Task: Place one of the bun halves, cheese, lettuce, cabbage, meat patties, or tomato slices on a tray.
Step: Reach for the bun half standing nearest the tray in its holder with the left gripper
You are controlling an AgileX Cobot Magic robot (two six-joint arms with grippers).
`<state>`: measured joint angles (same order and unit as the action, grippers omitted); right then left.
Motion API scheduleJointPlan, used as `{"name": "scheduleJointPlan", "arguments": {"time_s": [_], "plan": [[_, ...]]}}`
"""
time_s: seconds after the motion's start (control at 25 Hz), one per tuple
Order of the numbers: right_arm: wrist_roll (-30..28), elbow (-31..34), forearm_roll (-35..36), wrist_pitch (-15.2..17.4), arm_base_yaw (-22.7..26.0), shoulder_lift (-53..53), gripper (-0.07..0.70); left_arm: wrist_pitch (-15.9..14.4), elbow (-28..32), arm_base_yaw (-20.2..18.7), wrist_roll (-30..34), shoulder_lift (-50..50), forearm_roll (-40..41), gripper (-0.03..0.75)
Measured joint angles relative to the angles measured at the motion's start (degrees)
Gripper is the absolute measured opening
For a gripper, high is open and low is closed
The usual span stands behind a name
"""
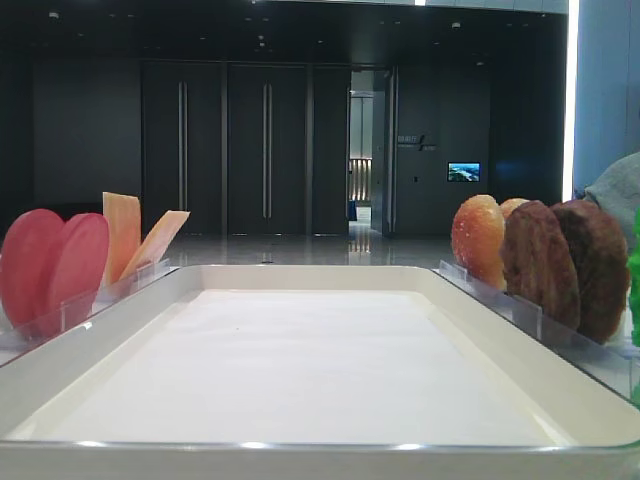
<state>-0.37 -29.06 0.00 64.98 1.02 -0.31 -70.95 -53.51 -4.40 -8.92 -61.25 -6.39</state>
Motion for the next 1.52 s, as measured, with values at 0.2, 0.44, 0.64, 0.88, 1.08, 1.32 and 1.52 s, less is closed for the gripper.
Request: {"name": "scheduleJointPlan", "arguments": {"time_s": [0.2,0.44,0.64,0.88,1.08,1.32,1.52], "plan": [[0.0,0.0,0.0,0.0,0.0,0.0,0.433,0.0,0.0,-11.8,-10.1,0.0,3.7,0.469],[0.0,0.0,0.0,0.0,0.0,0.0,0.433,0.0,0.0,-21.6,-19.3,-1.8,5.1,0.469],[0.0,0.0,0.0,0.0,0.0,0.0,0.433,0.1,0.0,-27.9,-24.5,-7.0,6.4,0.469],[0.0,0.0,0.0,0.0,0.0,0.0,0.433,0.5,-0.5,-32.2,-29.0,-12.5,9.2,0.469],[0.0,0.0,0.0,0.0,0.0,0.0,0.433,0.6,-5.0,-33.9,-30.2,-16.1,9.4,0.469],[0.0,0.0,0.0,0.0,0.0,0.0,0.433,1.0,-8.3,-35.7,-31.1,-20.9,9.4,0.47],[0.0,0.0,0.0,0.0,0.0,0.0,0.433,1.2,-8.4,-38.0,-31.4,-24.4,9.3,0.47]]}}
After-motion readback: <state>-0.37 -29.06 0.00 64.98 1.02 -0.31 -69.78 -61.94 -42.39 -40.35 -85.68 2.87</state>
